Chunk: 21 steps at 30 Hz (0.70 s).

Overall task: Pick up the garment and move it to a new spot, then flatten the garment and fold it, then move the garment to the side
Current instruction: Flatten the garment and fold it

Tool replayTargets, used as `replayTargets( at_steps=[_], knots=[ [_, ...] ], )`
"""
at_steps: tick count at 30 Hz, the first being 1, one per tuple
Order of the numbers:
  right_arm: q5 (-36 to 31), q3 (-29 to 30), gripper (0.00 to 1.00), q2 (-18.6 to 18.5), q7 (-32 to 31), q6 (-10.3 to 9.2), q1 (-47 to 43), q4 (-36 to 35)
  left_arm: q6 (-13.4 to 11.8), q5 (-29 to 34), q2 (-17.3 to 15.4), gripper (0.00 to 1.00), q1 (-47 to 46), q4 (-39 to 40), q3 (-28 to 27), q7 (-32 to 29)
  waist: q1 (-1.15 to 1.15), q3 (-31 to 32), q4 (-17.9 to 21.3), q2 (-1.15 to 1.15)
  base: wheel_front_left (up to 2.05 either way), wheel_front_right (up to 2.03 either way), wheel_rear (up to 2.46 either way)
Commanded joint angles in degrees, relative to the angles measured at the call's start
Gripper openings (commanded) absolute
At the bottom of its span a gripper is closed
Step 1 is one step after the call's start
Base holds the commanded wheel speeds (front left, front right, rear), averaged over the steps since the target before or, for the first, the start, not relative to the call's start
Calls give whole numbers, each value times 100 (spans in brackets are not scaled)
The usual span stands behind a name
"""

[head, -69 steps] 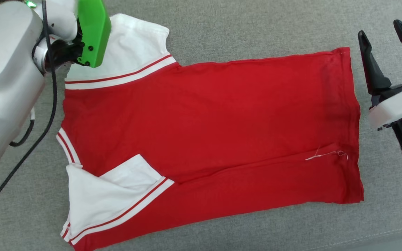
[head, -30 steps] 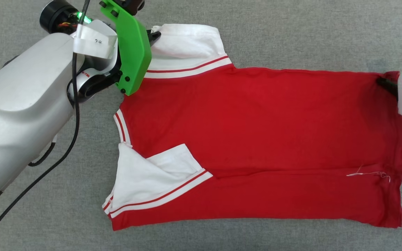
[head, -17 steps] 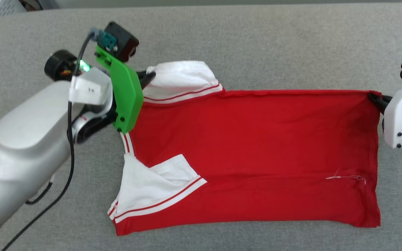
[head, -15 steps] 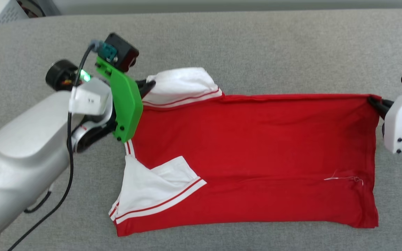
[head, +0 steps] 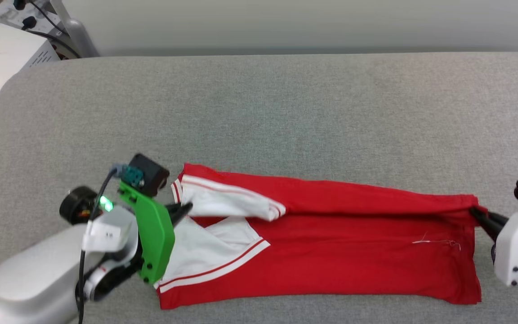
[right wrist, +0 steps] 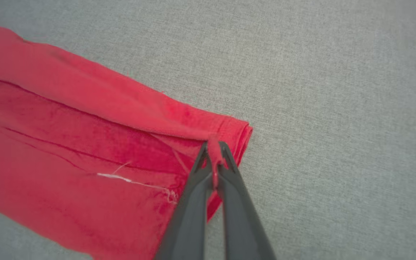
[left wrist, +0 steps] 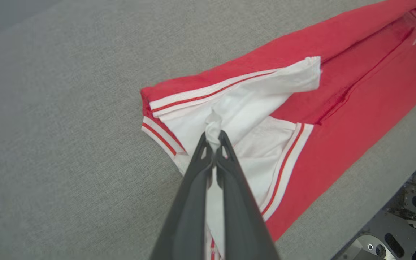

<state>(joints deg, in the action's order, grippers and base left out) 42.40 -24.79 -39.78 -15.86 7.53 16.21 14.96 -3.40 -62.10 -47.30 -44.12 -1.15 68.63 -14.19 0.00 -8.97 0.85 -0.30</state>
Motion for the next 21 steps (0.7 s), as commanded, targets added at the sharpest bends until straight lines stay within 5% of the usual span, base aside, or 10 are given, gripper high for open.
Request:
replayTargets(
  at_steps=[1, 9, 17, 18, 19, 21],
  knots=[
    [-63, 129, 0, 68, 40, -4, -254, -119, -92, -31, -80, 0, 216, 87, 31, 58, 0, 62, -25, 30, 0, 0, 0],
    [-231, 767, 0, 411, -312, -4, -1346, -605, -417, -147, -225, 0, 943, 314, 205, 134, 0, 49, -23, 30, 0, 0, 0],
    [-288, 862, 0, 804, -555, -4, -1519, -240, -338, -278, 177, 0, 1292, -339, 277, 229, 0, -106, -48, 30, 0, 0, 0],
    [-320, 849, 32, 825, -535, -4, -1499, -202, -336, -276, 215, 10, 1304, -416, 271, 273, 0, -102, -50, 30, 0, 0, 0],
    [-323, 838, 100, 862, -505, -4, -1472, -192, -361, -232, 247, 100, 1309, -497, 247, 383, 0, -87, -49, 30, 0, 0, 0],
    [-313, 865, 100, 894, -421, -4, -1421, -233, -408, -209, 284, 100, 1347, -581, 158, 635, 0, -20, -48, 30, 0, 0, 0]
  ],
)
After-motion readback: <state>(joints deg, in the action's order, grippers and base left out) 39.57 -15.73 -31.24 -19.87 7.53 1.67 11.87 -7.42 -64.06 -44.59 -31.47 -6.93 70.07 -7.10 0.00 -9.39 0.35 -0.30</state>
